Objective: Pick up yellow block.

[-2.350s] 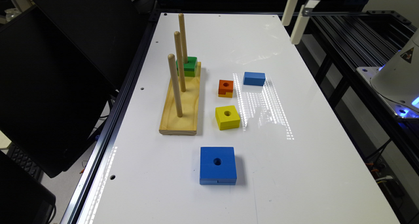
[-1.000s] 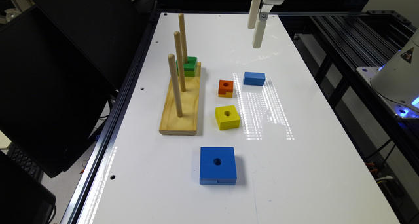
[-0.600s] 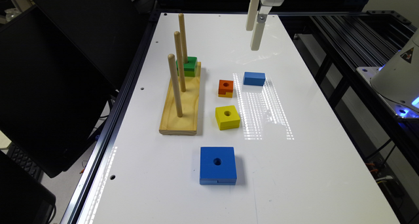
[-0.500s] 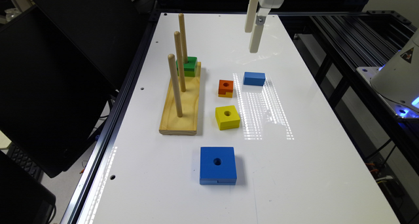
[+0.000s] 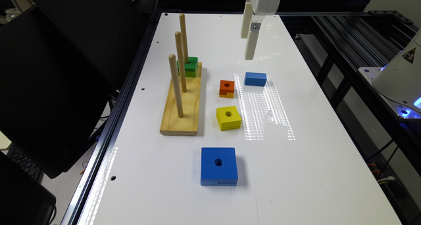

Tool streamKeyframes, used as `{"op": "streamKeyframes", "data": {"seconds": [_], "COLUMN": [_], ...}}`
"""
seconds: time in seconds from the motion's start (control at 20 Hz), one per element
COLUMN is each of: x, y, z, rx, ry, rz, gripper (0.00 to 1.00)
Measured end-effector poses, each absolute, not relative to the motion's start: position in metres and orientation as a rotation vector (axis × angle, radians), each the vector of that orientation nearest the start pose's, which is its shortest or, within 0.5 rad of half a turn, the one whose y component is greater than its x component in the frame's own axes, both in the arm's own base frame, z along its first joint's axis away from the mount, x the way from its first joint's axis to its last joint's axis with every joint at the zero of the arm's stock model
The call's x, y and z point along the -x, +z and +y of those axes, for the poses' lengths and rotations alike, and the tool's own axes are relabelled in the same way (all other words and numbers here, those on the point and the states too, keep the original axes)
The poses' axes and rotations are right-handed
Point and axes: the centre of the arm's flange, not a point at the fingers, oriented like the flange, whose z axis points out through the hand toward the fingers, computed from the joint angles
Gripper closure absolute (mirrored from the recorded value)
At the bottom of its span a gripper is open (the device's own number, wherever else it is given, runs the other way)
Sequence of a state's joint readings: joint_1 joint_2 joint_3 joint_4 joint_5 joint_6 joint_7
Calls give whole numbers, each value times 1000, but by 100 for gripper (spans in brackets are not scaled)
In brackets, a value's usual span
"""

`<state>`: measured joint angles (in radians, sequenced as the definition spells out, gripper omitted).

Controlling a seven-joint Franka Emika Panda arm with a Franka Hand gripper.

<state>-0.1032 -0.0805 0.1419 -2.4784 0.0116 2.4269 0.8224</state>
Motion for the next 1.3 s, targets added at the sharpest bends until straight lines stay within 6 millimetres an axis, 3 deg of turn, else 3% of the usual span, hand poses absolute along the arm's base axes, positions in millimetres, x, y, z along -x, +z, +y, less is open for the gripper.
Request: {"op": "streamKeyframes", "data": {"seconds": [1.1, 1.2, 1.3], "x": [-469, -471, -478], "y": [318, 319, 320], "z": [20, 24, 44], "rx": [2895, 2893, 2888], "ry": [-27, -31, -37], "rz": [1206, 1203, 1201], "gripper": [0, 0, 0]}}
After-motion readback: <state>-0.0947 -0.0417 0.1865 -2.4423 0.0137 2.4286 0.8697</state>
